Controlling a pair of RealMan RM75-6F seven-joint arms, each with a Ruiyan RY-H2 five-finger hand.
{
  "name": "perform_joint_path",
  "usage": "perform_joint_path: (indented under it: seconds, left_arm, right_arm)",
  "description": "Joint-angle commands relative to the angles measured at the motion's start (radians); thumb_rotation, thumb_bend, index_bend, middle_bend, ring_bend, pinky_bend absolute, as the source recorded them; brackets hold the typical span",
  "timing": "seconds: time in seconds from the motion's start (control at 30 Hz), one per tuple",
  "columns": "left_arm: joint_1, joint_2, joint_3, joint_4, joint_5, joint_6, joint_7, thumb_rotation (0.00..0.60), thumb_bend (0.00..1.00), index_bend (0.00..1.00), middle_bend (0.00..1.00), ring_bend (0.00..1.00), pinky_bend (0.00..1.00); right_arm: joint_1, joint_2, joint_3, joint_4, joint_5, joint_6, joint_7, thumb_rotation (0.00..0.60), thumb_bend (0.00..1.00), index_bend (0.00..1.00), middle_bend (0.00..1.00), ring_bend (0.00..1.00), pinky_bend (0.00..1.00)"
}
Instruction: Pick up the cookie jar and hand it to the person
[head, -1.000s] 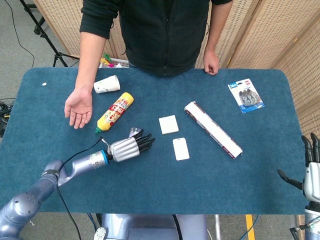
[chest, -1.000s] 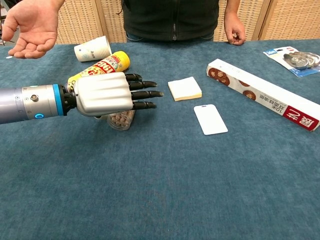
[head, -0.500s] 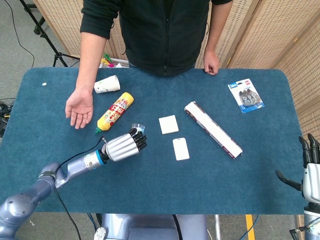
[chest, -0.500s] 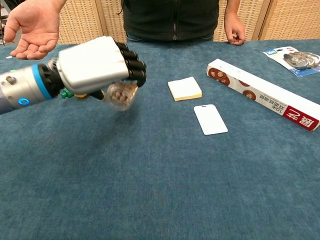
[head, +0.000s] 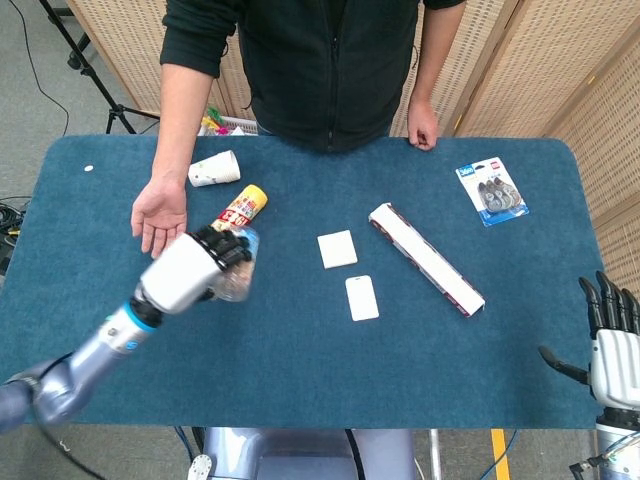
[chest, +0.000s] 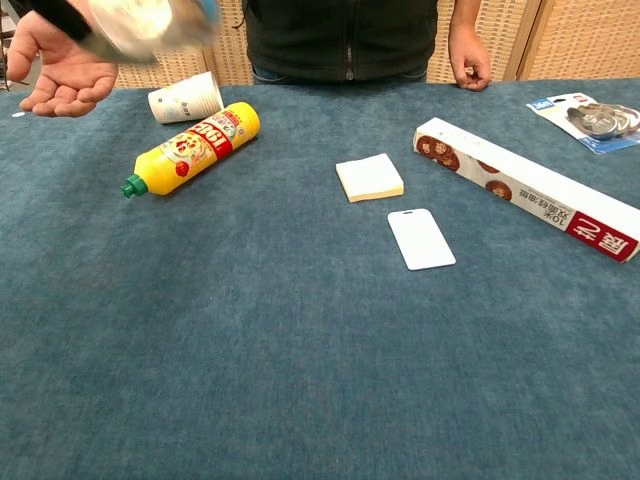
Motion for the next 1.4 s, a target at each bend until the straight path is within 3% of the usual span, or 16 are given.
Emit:
perform_joint_path:
  seconds: [0.03, 0.2, 0.47, 0.57, 0.8, 1.07, 1.23, 1.3, 1.33, 1.37, 1.4]
  left_arm:
    - [0.073, 0.319, -0.110, -0.281, -0.359, -0.152, -0.140, 0.600, 0.40, 0.77, 0.64, 0.43, 0.55]
    - [0.074, 0.353, -0.140, -0.259, -0.497, -0.267, -0.231, 0.600, 0.41, 0.77, 0.64, 0.43, 0.56]
    - [0.080, 0.311, -0.174, -0.140, -0.546, -0.419, -0.472, 0.600, 0.46, 0.78, 0.64, 0.43, 0.56]
    - [0.080, 0.315, -0.183, -0.126, -0.570, -0.449, -0.484, 0.600, 0.49, 0.78, 0.64, 0.43, 0.57]
    - [0.066, 0.294, -0.199, -0.112, -0.749, -0.525, -0.418, 0.600, 0.49, 0.78, 0.64, 0.43, 0.57]
    - [0.101, 0.231, -0.231, -0.066, -0.653, -0.557, -0.564, 0.600, 0.49, 0.78, 0.64, 0.43, 0.57]
    - [0.095, 0.226, -0.219, -0.045, -0.677, -0.585, -0.511, 0.600, 0.46, 0.78, 0.64, 0.43, 0.57]
    - [0.085, 0.226, -0.212, -0.043, -0.714, -0.601, -0.472, 0.600, 0.38, 0.72, 0.53, 0.38, 0.52]
    - [0.081, 0.224, -0.206, -0.041, -0.726, -0.612, -0.451, 0.600, 0.29, 0.58, 0.34, 0.26, 0.40]
    - [0.078, 0.225, -0.200, -0.043, -0.715, -0.626, -0.443, 0.600, 0.16, 0.38, 0.16, 0.13, 0.23]
    - [0.078, 0.228, -0.197, -0.042, -0.692, -0.642, -0.447, 0.600, 0.09, 0.23, 0.06, 0.05, 0.13]
  right_arm:
    - [0.001, -0.001, -0.002, -0.001, -0.002, -0.002, -0.002, 0.600, 0.00, 0.00, 0.00, 0.00, 0.00]
    - [0.002, -0.002, -0.005, -0.002, -0.005, -0.004, -0.007, 0.600, 0.00, 0.00, 0.00, 0.00, 0.00]
    - [0.004, -0.006, -0.005, 0.000, 0.001, -0.009, -0.017, 0.600, 0.00, 0.00, 0.00, 0.00, 0.00]
    - [0.006, -0.007, -0.004, 0.002, 0.006, -0.013, -0.019, 0.600, 0.00, 0.00, 0.00, 0.00, 0.00]
    - [0.007, -0.007, -0.005, 0.003, 0.006, -0.014, -0.022, 0.600, 0.00, 0.00, 0.00, 0.00, 0.00]
    - [0.006, -0.005, -0.005, 0.002, 0.007, -0.013, -0.019, 0.600, 0.00, 0.00, 0.00, 0.00, 0.00]
    - [0.006, -0.003, -0.003, 0.002, 0.010, -0.013, -0.014, 0.600, 0.00, 0.00, 0.00, 0.00, 0.00]
    - [0.006, -0.002, -0.003, 0.002, 0.011, -0.014, -0.012, 0.600, 0.00, 0.00, 0.00, 0.00, 0.00]
    - [0.006, -0.002, -0.004, 0.002, 0.011, -0.015, -0.011, 0.600, 0.00, 0.00, 0.00, 0.00, 0.00]
    - [0.006, -0.001, -0.004, 0.002, 0.010, -0.015, -0.010, 0.600, 0.00, 0.00, 0.00, 0.00, 0.00]
    - [0.006, -0.001, -0.004, 0.002, 0.010, -0.014, -0.010, 0.600, 0.00, 0.00, 0.00, 0.00, 0.00]
